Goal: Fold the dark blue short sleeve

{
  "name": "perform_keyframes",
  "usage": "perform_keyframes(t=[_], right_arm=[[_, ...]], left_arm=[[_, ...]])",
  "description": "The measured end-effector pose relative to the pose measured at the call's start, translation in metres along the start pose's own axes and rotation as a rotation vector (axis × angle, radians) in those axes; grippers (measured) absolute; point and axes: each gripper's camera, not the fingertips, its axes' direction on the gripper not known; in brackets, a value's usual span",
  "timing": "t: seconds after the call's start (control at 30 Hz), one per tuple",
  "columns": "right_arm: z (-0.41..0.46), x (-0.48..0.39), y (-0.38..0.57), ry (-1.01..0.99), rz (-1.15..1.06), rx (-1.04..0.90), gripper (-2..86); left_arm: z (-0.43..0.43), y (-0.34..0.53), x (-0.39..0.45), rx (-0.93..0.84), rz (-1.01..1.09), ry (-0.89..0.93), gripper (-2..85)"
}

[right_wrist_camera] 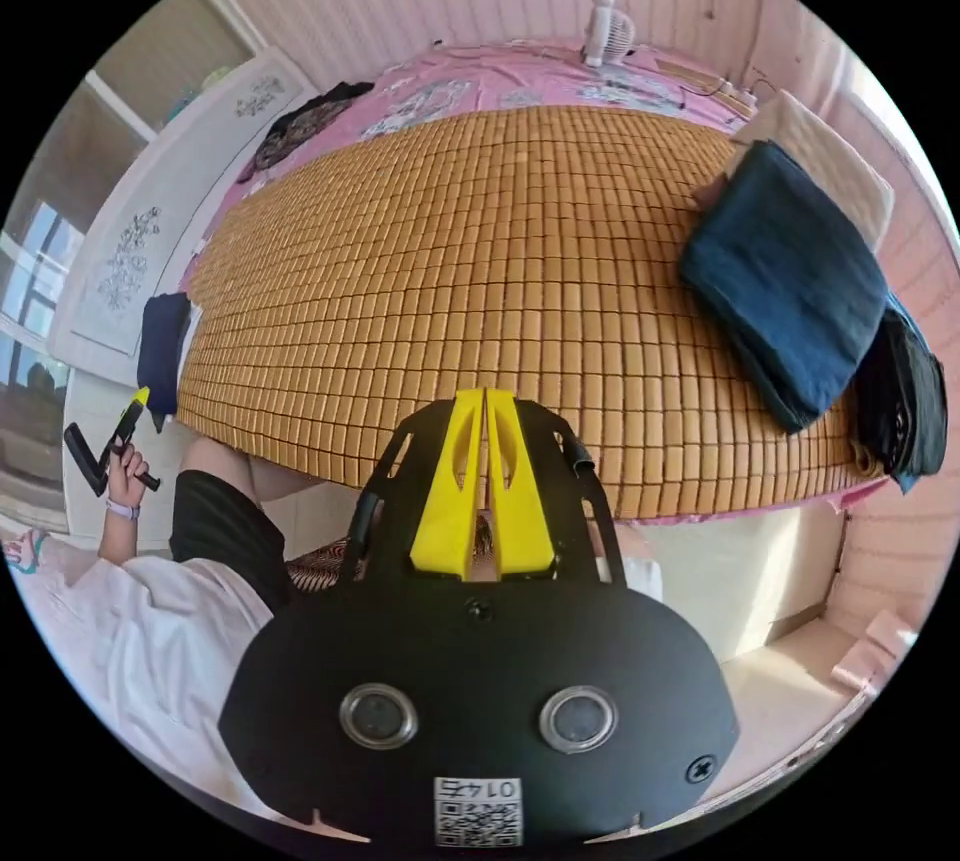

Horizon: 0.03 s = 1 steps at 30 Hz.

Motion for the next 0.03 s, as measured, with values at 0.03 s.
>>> perform_keyframes(t=[0.03], right_arm=[[-0.015,0.0209,0.0249,0.033,0.047,0.042,0.1]], left_arm=[[0.0221,-0.0085,0.0244,-0.008,0.053,0.045,-1.0]])
